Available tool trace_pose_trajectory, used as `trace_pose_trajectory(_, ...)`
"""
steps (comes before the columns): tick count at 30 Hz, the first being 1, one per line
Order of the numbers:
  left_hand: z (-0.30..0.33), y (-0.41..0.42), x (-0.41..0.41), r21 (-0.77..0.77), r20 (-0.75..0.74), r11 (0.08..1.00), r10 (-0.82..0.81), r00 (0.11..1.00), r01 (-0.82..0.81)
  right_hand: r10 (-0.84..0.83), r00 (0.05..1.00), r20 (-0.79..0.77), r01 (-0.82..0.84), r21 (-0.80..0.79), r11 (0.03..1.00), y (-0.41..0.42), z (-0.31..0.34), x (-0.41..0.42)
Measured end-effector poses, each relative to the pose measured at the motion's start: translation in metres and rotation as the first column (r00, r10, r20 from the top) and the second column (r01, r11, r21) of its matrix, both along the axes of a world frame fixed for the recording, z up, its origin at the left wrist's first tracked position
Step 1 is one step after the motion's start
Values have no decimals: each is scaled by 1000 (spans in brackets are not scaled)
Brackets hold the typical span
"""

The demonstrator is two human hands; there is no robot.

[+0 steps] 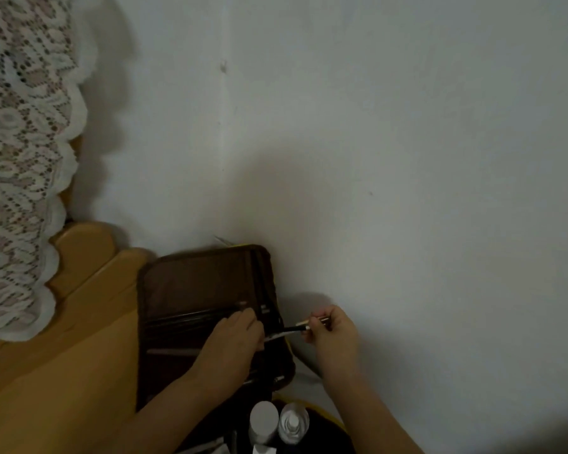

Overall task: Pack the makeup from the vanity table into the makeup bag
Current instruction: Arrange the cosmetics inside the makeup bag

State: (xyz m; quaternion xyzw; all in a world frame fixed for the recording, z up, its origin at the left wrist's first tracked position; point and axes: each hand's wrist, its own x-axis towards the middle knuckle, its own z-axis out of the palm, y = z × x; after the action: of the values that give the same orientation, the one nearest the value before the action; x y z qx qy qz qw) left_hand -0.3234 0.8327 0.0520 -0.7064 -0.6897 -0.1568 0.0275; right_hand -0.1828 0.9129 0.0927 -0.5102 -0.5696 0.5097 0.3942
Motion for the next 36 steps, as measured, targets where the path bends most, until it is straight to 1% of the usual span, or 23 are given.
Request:
trace_pose_trajectory(2, 3, -1, 2, 77, 1, 997, 18, 1000, -18, 53, 999, 3, -53, -42, 998, 1, -2, -8)
trace_pose_trajectory(4, 3, -2, 2, 120, -6, 992, 25, 1000, -24, 57, 998, 32, -55, -56, 997, 3, -3, -15)
trace_pose_trajectory(8, -4, -4, 0, 140, -9, 990, 25, 1000, -24, -89, 989, 117, 96, -53, 994, 14, -4, -19)
trace_pose_trajectory(11, -6, -4, -6, 188, 8, 982, 4, 1000, -6, -137, 983, 123, 137, 11, 991, 16, 5, -6)
trace_pose_trajectory(14, -5, -3, -6, 227, 26, 974, -7, 1000, 1, -118, 973, 198, 105, 74, 992, 12, 7, 1)
trace_pose_trajectory(16, -3, -2, -3, 242, 8, 970, 8, 1000, -9, -49, 966, 253, 39, 46, 998, 7, 1, -8)
trace_pose_trajectory(17, -2, -1, 0, 250, -2, 968, 11, 1000, -10, -3, 971, 240, 6, -14, 1000, 4, -2, -14)
trace_pose_trajectory(19, -1, 0, 3, 267, -21, 964, 24, 999, -18, 75, 987, 143, -51, -163, 985, -3, -9, -27)
trace_pose_trajectory(21, 0, 0, 4, 285, -33, 958, 40, 999, -29, 99, 995, 30, -86, -284, 955, -7, -10, -35)
trace_pose_trajectory(22, 0, 0, 3, 301, -30, 953, 41, 999, -30, 95, 995, -12, -94, -319, 943, -7, -9, -35)
trace_pose_trajectory(26, 3, -3, 3, 338, -33, 940, 54, 998, -40, 37, 997, -74, -59, -321, 945, 0, -9, -30)
trace_pose_trajectory(29, 1, -2, 4, 337, -25, 941, 49, 998, -38, -40, 964, -261, -81, -435, 897, -3, -14, -32)
trace_pose_trajectory(31, 0, -2, 4, 294, -5, 955, 43, 999, -40, -96, 908, -407, -140, -512, 848, -6, -15, -35)
trace_pose_trajectory(32, 0, -2, 4, 277, 2, 960, 45, 999, -44, -126, 884, -449, -150, -530, 835, -6, -14, -35)
trace_pose_trajectory(34, 0, -2, 2, 249, 33, 967, 44, 999, -51, -183, 859, -478, -114, -527, 842, 0, -12, -32)
trace_pose_trajectory(36, 0, -2, 1, 253, 65, 966, 36, 997, -51, -179, 873, -454, -82, -499, 863, 4, -11, -29)
